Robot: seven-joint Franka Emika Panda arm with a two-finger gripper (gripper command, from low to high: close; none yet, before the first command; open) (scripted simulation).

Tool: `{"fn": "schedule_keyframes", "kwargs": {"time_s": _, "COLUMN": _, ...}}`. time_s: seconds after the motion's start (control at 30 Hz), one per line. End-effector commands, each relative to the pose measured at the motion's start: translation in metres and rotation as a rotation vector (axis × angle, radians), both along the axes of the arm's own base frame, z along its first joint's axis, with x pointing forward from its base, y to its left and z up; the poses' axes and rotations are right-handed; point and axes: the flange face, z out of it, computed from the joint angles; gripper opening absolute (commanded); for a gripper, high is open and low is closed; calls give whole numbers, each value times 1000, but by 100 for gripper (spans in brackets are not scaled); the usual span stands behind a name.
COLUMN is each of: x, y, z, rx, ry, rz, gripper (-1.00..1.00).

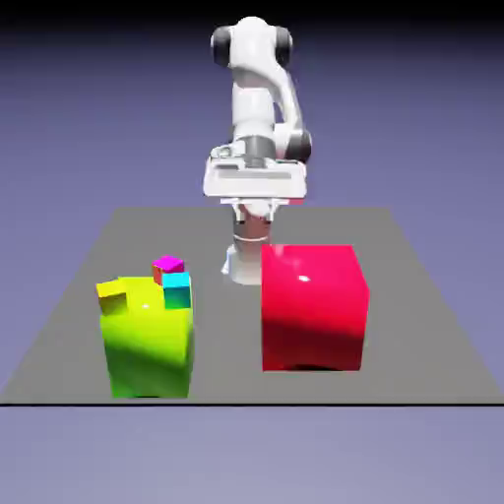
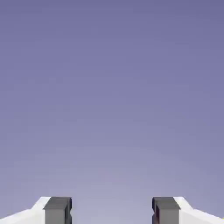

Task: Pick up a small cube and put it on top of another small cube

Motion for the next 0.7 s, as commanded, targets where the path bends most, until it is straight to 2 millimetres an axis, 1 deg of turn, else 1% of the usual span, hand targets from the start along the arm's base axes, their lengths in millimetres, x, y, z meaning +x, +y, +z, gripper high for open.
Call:
{"fn": "schedule_keyframes", "kwargs": {"time_s": 0.0, "x": 10, "y": -16, "z": 2, "rx": 9, "ry": 20, "rz": -34, "gripper": 0}}
{"fn": "schedule_keyframes", "kwargs": {"time_s": 0.1, "x": 37, "y": -76, "z": -11, "rx": 66, "ry": 131, "rz": -166, "gripper": 0}}
{"fn": "schedule_keyframes", "kwargs": {"time_s": 0.17, "x": 49, "y": -119, "z": -22, "rx": 101, "ry": 202, "rz": -256, "gripper": 0}}
{"fn": "schedule_keyframes", "kwargs": {"time_s": 0.27, "x": 57, "y": -188, "z": -41, "rx": 150, "ry": 307, "rz": -392, "gripper": 0}}
{"fn": "schedule_keyframes", "kwargs": {"time_s": 0.33, "x": 57, "y": -235, "z": -55, "rx": 180, "ry": 375, "rz": -484, "gripper": 0}}
{"fn": "schedule_keyframes", "kwargs": {"time_s": 0.4, "x": 50, "y": -281, "z": -69, "rx": 207, "ry": 441, "rz": -576, "gripper": 0}}
{"fn": "schedule_keyframes", "kwargs": {"time_s": 0.5, "x": 31, "y": -350, "z": -88, "rx": 242, "ry": 535, "rz": -716, "gripper": 0}}
{"fn": "schedule_keyframes", "kwargs": {"time_s": 0.6, "x": 2, "y": -389, "z": -129, "rx": 326, "ry": 662, "rz": -841, "gripper": 0}}
{"fn": "schedule_keyframes", "kwargs": {"time_s": 0.67, "x": -20, "y": -398, "z": -164, "rx": 412, "ry": 751, "rz": -919, "gripper": 0}}
